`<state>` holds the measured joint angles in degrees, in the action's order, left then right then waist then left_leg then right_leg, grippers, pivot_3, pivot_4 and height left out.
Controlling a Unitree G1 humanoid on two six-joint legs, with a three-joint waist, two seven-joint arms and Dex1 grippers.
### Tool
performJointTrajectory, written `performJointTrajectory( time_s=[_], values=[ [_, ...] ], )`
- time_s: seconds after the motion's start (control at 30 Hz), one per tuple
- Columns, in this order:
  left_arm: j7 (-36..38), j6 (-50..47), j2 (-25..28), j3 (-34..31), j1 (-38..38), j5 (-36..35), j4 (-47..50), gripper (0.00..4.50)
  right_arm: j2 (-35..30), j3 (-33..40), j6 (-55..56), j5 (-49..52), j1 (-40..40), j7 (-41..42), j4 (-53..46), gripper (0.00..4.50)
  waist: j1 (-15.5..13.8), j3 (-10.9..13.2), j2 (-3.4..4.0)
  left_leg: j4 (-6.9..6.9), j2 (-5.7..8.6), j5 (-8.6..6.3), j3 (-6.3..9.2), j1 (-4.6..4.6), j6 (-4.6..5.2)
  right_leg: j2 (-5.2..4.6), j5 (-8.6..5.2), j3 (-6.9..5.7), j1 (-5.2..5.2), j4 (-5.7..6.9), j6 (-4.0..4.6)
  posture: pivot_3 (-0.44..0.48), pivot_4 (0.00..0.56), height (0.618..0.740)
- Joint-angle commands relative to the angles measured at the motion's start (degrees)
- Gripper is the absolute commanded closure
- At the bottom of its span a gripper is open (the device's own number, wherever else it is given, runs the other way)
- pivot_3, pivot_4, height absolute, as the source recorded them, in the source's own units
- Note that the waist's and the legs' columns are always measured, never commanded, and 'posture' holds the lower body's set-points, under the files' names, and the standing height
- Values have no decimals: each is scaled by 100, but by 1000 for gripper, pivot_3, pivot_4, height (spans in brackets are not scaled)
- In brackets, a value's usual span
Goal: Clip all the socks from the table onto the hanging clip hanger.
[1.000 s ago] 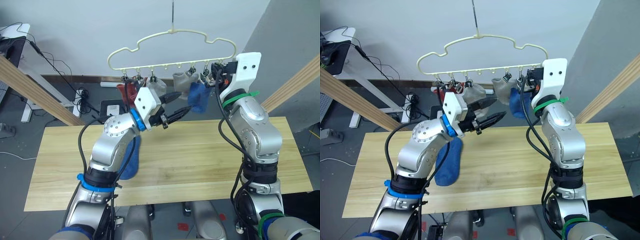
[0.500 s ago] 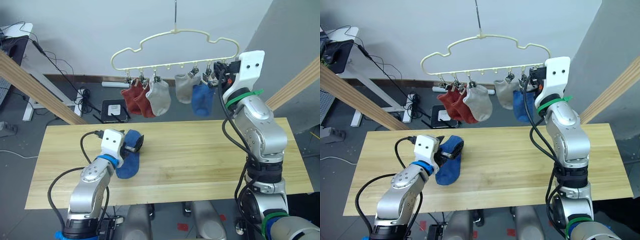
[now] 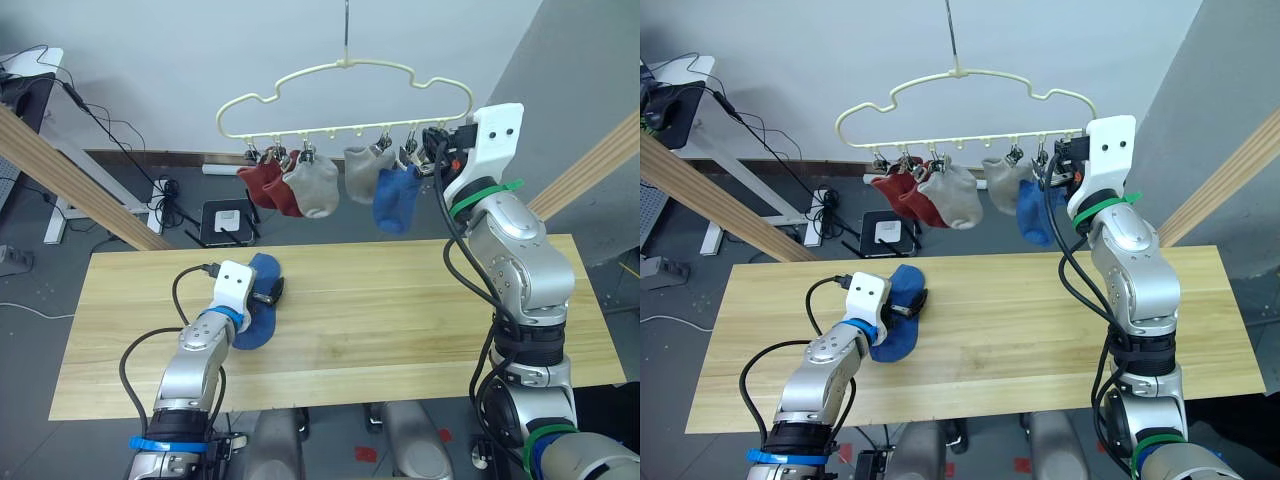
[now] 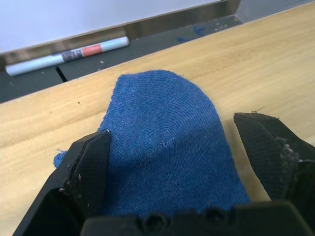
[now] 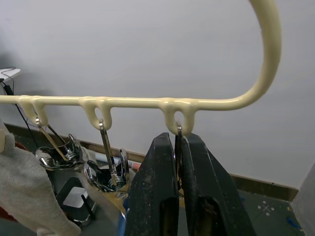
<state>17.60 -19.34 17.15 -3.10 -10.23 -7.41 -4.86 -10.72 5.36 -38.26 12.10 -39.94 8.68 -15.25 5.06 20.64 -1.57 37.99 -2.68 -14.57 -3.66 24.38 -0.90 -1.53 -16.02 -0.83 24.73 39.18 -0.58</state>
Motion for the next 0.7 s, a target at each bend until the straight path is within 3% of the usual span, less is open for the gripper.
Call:
performJointTrajectory(
  time_s=[0.03, 0.37, 0.53, 0.7],
  values=[
    [20, -151, 37, 68, 248, 101, -117, 418, -11, 6, -4, 77, -52, 3, -282, 4500, 2, 0, 0, 0, 0, 0, 0, -1, 0, 0, 0, 0, 0, 2, 0, -190, 371, 740],
    [191, -124, 118, -19, 218, 57, -90, 3153, 17, 20, 5, 124, -68, -35, -237, 4500, 2, -1, 1, 0, 0, 3, -2, -1, -6, 0, 0, 1, 0, 1, 0, -188, 367, 740],
    [1169, 500, 473, 271, -101, 38, -280, 4418, 11, 18, 13, 114, -80, -30, -201, 4500, 0, -1, 1, 0, 0, 8, -2, -1, -13, 0, 0, 0, 0, 2, 0, -182, 372, 740],
    [2030, 867, 608, 390, -594, -153, -570, 4462, -16, 23, 38, 101, -94, -8, -145, 4500, -4, -1, 1, 0, 0, 8, -3, 2, -13, 0, 0, 0, 1, -4, 0, -180, 372, 740]
  ],
)
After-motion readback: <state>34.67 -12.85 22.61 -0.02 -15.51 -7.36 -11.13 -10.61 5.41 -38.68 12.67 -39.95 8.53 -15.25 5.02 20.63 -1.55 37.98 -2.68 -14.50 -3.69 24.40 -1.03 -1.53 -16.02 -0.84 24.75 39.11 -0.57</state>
